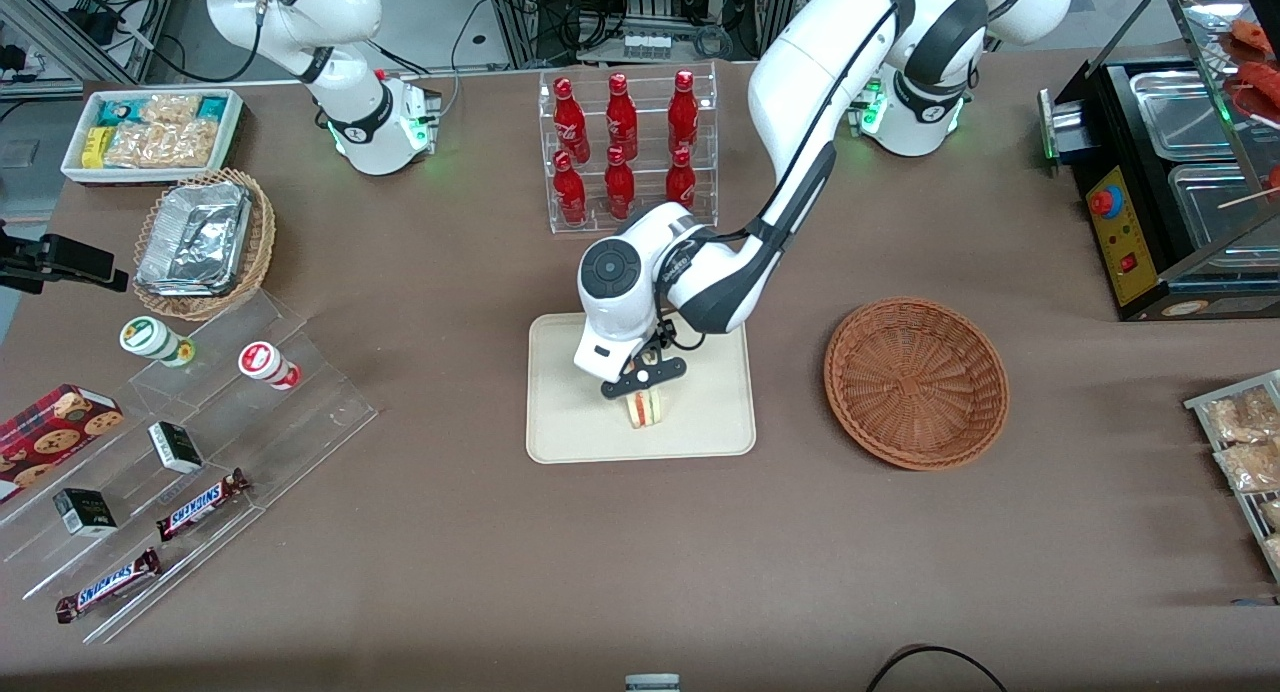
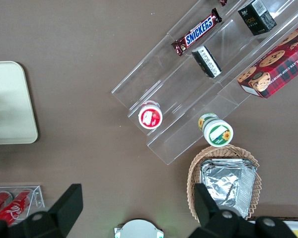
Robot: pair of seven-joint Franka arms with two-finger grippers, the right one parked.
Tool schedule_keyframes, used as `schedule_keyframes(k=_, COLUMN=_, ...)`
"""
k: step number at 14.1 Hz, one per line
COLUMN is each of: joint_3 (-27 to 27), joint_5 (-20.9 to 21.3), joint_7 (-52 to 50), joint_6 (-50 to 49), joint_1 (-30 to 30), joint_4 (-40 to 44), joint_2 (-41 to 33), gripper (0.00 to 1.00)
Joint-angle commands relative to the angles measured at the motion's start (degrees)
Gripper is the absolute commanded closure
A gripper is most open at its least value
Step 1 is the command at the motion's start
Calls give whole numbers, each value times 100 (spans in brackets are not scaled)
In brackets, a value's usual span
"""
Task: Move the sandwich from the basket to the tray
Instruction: 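Lower the sandwich onto the tray and open the left gripper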
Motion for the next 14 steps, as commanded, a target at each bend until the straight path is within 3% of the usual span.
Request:
schedule_keyframes(k=1, joint_3=68, joint_5=52, joint_7=-115, joint_6=-267, joint_1=-36, joint_4=144, joint_2=-186, gripper=0)
schedule_keyframes(k=6, joint_3=77, joint_5=-10, joint_7=-98, joint_6=-891, joint_1=-10, joint_4=152, joint_2=-933, gripper=0)
schedule_keyframes(k=9, joint_3=77, joint_5=-45, joint_7=34, joint_6=-1067, joint_1=393, joint_4=152, joint_2=-1215, gripper=0)
schedule_keyframes(k=14, joint_3=77, joint_5=-80, joint_7=1245, joint_6=-1479, joint_1=1069, joint_4=100, joint_2=-1408, gripper=0)
